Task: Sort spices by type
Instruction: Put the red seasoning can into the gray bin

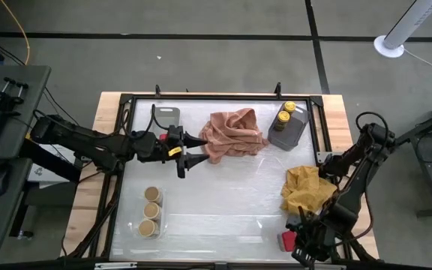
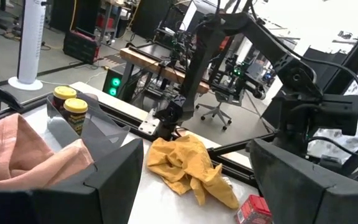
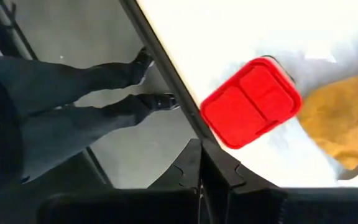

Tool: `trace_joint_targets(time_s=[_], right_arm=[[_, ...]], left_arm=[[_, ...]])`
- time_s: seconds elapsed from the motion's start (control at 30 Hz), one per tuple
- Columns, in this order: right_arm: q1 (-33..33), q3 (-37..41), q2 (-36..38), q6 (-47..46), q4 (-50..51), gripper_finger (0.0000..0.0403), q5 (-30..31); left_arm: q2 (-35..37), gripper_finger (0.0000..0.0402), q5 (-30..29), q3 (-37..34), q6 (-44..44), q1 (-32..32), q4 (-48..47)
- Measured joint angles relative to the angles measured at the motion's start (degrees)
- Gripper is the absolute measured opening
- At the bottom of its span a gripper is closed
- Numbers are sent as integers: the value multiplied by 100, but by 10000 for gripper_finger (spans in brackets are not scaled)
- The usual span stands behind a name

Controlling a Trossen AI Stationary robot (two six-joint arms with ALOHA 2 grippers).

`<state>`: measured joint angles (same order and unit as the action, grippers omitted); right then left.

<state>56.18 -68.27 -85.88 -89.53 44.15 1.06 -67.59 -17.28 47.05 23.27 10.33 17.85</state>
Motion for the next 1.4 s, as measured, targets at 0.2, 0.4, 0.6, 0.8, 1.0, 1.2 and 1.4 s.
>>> trace_joint_targets(time_s=[0.2, 0.4, 0.6, 0.8, 1.0, 1.2, 1.4], right_arm=[[-34, -2, -201, 386, 67, 0, -54], [-127, -2, -520, 903, 300, 0, -282], [-224, -2, -602, 1158, 497, 0, -331], [-260, -2, -619, 1248, 463, 0, -304], [-281, -3, -856, 1605, 72, 0, -331], [-410, -35, -1058, 1860, -21, 0, -409], [-931, -28, -1070, 2649, 109, 0, 78]], left_arm=[[1, 280, 0, 0, 2, 0, -2], [0, 280, -2, 0, 8, 0, -2], [0, 280, -11, 0, 13, 0, 0], [1, 280, -11, 0, 13, 0, 0], [0, 280, -9, 0, 13, 0, -2], [0, 280, 52, 0, 13, -2, -2], [190, 280, 529, 0, 8, 1, -5]])
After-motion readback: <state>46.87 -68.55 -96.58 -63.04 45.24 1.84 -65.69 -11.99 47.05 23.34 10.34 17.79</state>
